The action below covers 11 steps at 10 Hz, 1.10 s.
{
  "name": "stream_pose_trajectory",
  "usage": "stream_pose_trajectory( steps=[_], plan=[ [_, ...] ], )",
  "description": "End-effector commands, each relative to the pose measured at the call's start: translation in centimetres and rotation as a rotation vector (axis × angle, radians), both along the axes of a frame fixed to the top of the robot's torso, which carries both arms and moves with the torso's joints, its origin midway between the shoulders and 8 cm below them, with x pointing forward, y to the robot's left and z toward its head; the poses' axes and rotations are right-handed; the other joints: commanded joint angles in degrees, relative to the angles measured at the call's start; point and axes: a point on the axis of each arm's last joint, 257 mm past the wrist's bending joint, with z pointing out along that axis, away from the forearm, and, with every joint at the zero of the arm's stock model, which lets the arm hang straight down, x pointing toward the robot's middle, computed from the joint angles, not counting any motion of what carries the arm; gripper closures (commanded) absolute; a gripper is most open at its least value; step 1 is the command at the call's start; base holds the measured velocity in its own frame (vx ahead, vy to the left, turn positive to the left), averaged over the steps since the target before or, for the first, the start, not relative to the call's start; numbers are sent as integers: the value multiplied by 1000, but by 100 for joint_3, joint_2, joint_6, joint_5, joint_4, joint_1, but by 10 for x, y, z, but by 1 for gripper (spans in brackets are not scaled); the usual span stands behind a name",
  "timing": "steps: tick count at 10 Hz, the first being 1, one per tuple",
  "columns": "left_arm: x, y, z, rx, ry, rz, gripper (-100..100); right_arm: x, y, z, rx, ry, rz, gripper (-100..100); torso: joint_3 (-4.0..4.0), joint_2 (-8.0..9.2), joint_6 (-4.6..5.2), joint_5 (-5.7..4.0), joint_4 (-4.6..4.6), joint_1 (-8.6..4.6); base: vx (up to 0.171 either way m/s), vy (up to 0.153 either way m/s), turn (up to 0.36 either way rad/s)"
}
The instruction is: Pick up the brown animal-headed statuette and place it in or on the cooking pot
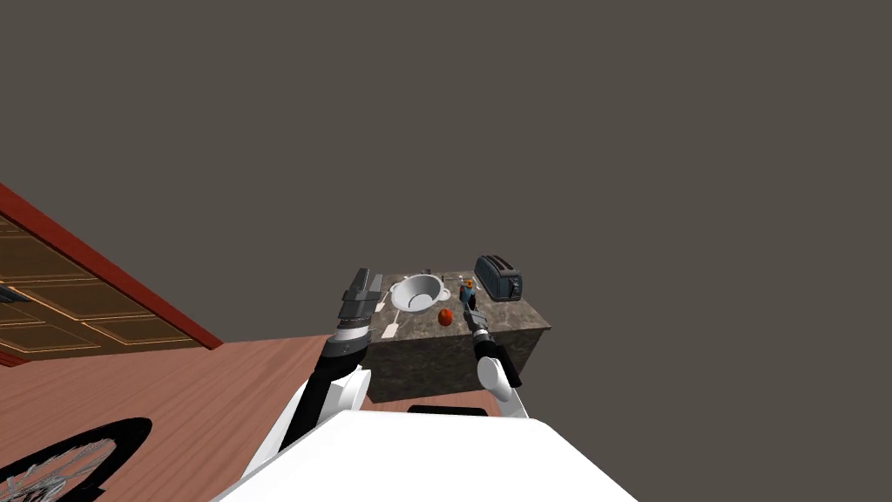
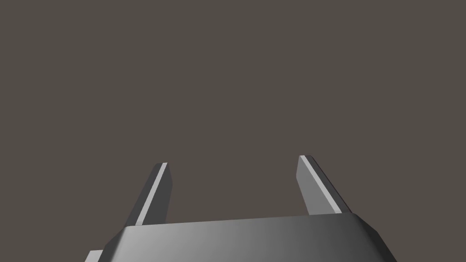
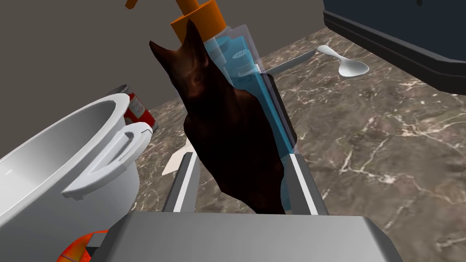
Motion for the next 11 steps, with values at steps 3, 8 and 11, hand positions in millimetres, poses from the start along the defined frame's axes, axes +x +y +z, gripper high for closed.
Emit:
stream_pose_trajectory(
  steps=[3, 8, 11],
  plan=[
    [0, 0, 0, 0, 0, 0, 0, -9, 14, -2, 2, -1, 24, 100, 0, 2, 2, -1, -2, -8, 4, -25, -112],
    [0, 0, 0, 0, 0, 0, 0, 5, -9, 0, -169, -22, 69, 100, 17, 40, -1, 0, -2, 7, -77, 12, 54],
    [0, 0, 0, 0, 0, 0, 0, 30, -31, 13, -277, -50, 78, 100, 42, 84, 0, 1, 5, 4, -213, 3, 82]
  ],
)
